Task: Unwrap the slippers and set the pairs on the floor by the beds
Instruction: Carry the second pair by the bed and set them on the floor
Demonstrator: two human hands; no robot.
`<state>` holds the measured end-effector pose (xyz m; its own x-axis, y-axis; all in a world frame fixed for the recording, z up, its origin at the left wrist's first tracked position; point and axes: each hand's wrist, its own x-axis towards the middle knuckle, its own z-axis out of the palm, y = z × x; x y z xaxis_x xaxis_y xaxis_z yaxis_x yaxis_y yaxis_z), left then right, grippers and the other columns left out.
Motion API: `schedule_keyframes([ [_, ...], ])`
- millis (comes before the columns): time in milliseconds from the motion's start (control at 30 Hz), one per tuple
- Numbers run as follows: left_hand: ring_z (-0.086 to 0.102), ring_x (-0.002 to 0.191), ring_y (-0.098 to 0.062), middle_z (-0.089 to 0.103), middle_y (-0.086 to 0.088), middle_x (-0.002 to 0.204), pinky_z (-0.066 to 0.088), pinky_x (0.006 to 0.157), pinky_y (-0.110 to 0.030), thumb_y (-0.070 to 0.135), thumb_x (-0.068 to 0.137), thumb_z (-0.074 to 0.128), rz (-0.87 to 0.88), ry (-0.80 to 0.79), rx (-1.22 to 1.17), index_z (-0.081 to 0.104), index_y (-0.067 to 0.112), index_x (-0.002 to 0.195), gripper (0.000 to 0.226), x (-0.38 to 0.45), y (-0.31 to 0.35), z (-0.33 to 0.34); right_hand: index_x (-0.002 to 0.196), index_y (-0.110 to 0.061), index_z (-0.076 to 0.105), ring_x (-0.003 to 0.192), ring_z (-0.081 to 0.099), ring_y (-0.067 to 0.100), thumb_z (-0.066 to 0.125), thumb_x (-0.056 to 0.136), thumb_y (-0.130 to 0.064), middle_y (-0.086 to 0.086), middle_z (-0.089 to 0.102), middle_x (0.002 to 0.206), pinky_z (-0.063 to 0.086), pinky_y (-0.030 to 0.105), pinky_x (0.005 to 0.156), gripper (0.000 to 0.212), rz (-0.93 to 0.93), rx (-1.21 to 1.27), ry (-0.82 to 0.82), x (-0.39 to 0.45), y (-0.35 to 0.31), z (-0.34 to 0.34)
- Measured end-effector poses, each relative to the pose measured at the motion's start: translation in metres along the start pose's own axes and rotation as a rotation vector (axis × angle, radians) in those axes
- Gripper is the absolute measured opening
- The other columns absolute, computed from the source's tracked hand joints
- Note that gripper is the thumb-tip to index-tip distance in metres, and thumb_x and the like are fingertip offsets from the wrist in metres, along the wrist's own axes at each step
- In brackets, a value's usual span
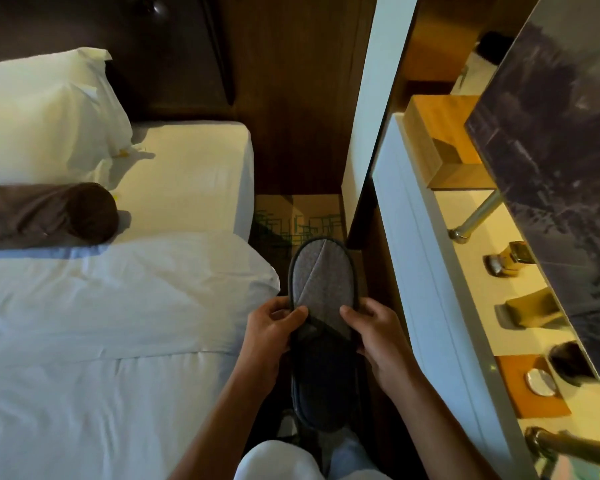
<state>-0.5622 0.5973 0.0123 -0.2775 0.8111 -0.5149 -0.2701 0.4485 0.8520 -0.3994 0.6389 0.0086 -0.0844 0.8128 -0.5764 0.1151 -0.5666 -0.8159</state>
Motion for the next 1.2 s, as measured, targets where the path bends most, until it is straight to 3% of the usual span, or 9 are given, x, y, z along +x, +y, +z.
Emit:
schedule_keyframes([
  [67, 0.062, 0.049, -0.012, 0.065, -0.017, 0.075, 0.039, 0.036, -0.016, 0.008, 0.089, 0.068, -0.016, 0.028, -0.007, 0.065, -0.004, 0.100, 0.016, 0.012, 0.004, 0.011, 0.094, -0.023, 0.071, 0.093, 0.073, 0.021, 0.070, 0.089, -0.027, 0.001, 0.076, 0.098, 0.060, 0.050, 0.087, 0.007, -0.005, -0.013, -0.016, 0.016, -0.007, -0.007],
  [167, 0.066, 0.066, -0.027, 0.068, -0.026, 0.080, 0.050, 0.046, -0.025, 0.010, 0.088, 0.070, -0.010, 0.068, -0.015, 0.067, -0.002, 0.102, 0.018, 0.032, 0.007, 0.027, 0.085, -0.024, 0.069, 0.092, 0.071, 0.019, 0.069, 0.090, -0.024, -0.001, 0.074, 0.093, 0.059, 0.048, 0.089, 0.004, -0.014, -0.046, -0.022, 0.039, -0.018, -0.016],
  [267, 0.070, 0.075, -0.034, 0.074, -0.021, 0.081, 0.056, 0.065, -0.037, 0.013, 0.086, 0.072, -0.023, 0.106, 0.003, 0.069, 0.002, 0.099, 0.017, 0.056, 0.003, 0.037, 0.099, -0.021, 0.071, 0.096, 0.071, 0.022, 0.069, 0.089, -0.030, 0.003, 0.075, 0.101, 0.058, 0.050, 0.091, 0.014, -0.015, -0.069, -0.033, 0.063, -0.023, -0.020],
  [400, 0.065, 0.072, -0.031, 0.068, -0.019, 0.077, 0.052, 0.064, -0.035, 0.011, 0.086, 0.072, -0.059, 0.124, 0.002, 0.068, 0.001, 0.096, 0.015, 0.088, -0.006, 0.039, 0.106, -0.020, 0.068, 0.099, 0.069, 0.020, 0.068, 0.089, -0.032, 0.000, 0.072, 0.104, 0.058, 0.043, 0.090, 0.020, -0.011, -0.103, -0.046, 0.094, -0.023, -0.018],
  [567, 0.071, 0.078, -0.031, 0.075, -0.022, 0.088, 0.054, 0.067, -0.036, 0.013, 0.086, 0.073, -0.114, 0.115, 0.069, 0.070, 0.006, 0.099, 0.016, 0.143, -0.036, 0.033, 0.140, -0.015, 0.052, 0.124, 0.060, 0.025, 0.069, 0.075, -0.054, 0.005, 0.062, 0.136, 0.050, 0.050, 0.103, 0.078, 0.076, -0.143, -0.045, 0.147, 0.005, -0.007],
  [767, 0.075, 0.079, -0.023, 0.077, -0.009, 0.082, 0.059, 0.067, -0.032, 0.011, 0.088, 0.070, -0.154, 0.106, 0.063, 0.070, 0.008, 0.103, 0.015, 0.223, -0.108, 0.028, 0.103, -0.010, 0.069, 0.095, 0.071, 0.021, 0.067, 0.090, -0.026, 0.007, 0.075, 0.097, 0.059, 0.041, 0.087, 0.020, 0.080, -0.224, -0.021, 0.238, 0.074, 0.001],
  [967, 0.076, 0.088, -0.025, 0.078, -0.011, 0.094, 0.061, 0.081, -0.040, 0.010, 0.091, 0.067, -0.208, 0.135, 0.017, 0.068, 0.010, 0.110, 0.019, 0.321, -0.236, 0.026, 0.136, -0.011, 0.055, 0.115, 0.066, 0.024, 0.073, 0.080, -0.039, 0.011, 0.067, 0.129, 0.054, 0.046, 0.100, 0.065, 0.168, -0.187, -0.014, 0.354, 0.202, 0.007],
  [1100, 0.075, 0.090, -0.021, 0.077, -0.006, 0.098, 0.060, 0.079, -0.037, 0.014, 0.093, 0.064, -0.251, 0.147, -0.013, 0.068, 0.014, 0.111, 0.018, 0.391, -0.333, 0.032, 0.099, -0.017, 0.061, 0.091, 0.064, 0.012, 0.066, 0.093, -0.027, -0.001, 0.068, 0.099, 0.052, 0.034, 0.086, 0.013, 0.196, -0.284, -0.095, 0.436, 0.278, -0.006],
  [1200, 0.073, 0.094, -0.023, 0.076, -0.007, 0.101, 0.060, 0.084, -0.041, 0.014, 0.093, 0.064, -0.276, 0.178, -0.042, 0.067, 0.013, 0.113, 0.020, 0.442, -0.408, 0.042, 0.098, -0.008, 0.062, 0.082, 0.065, 0.016, 0.065, 0.093, -0.025, 0.009, 0.068, 0.091, 0.051, 0.031, 0.070, 0.018, 0.159, -0.359, -0.122, 0.496, 0.333, -0.018],
])
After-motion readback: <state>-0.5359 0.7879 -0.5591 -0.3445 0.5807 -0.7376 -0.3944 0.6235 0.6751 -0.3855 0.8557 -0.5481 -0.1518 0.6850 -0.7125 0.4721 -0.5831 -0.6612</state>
